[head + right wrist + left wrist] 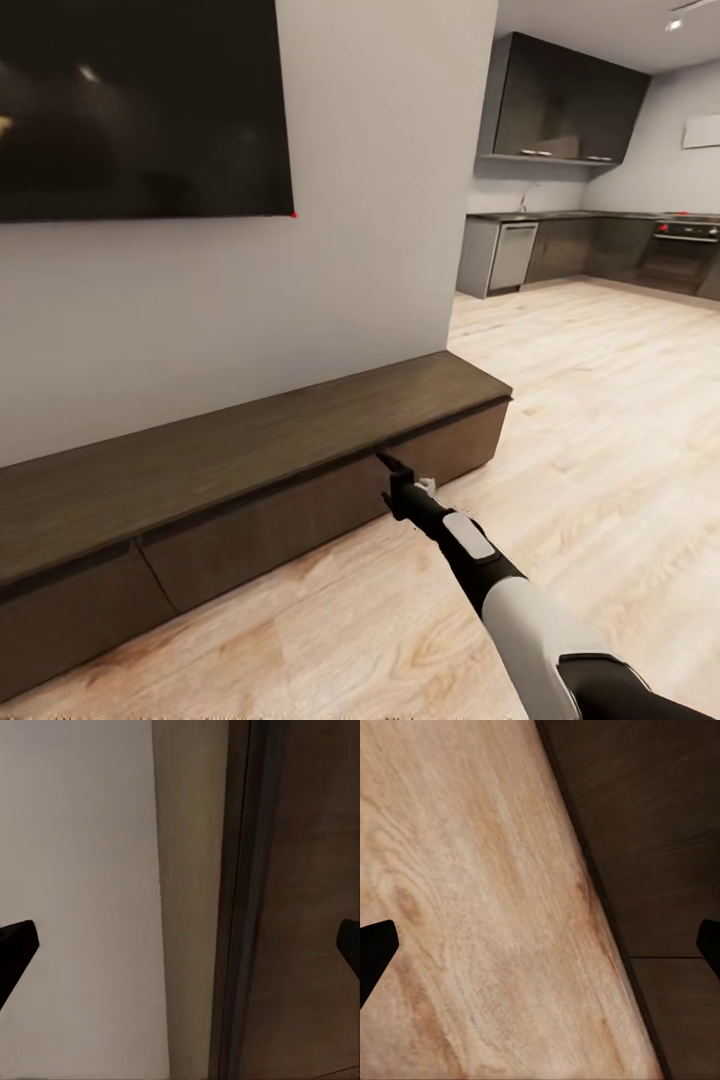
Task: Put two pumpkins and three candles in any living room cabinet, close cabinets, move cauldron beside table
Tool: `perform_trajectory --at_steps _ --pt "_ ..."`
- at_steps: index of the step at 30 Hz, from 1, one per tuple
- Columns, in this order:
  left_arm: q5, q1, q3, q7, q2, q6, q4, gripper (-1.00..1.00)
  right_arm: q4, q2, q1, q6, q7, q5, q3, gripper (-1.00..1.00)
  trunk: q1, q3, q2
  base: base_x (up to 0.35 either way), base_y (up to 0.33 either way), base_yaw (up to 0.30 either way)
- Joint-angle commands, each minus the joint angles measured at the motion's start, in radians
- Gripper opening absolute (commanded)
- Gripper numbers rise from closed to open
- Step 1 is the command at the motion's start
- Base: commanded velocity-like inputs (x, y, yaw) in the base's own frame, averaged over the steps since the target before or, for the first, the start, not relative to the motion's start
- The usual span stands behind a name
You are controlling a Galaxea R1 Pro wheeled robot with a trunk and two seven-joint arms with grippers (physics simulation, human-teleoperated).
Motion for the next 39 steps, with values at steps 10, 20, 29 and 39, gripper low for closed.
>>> perform_trajectory --at_steps 10,20,29,39 --pt "0.012 0.0 0.005 -0.001 -0.002 0.022 -0.002 1.0 0.085 -0.001 -0.004 -0.003 0.144 -0.003 0.01 1.0 0.004 -0.039 -0.003 0.0 0.0 0.0" --pt "0.011 0.0 0.005 -0.001 -0.002 0.03 -0.002 1.0 0.028 0.002 -0.018 0.066 0.15 0.006 0.01 1.0 0.009 -0.078 -0.005 0.0 0.0 0.0" --pt "0.011 0.0 0.021 -0.019 -0.002 0.032 -0.001 1.0 -0.018 -0.001 -0.019 0.084 0.135 0.008 0.012 1.0 0.013 -0.113 -0.007 0.0 0.0 0.0" --pt "0.005 0.001 0.098 -0.079 -0.003 0.079 -0.001 1.0 -0.023 0.001 -0.02 0.085 0.129 0.01 0.013 1.0 0.017 -0.152 -0.01 0.0 0.0 0.0"
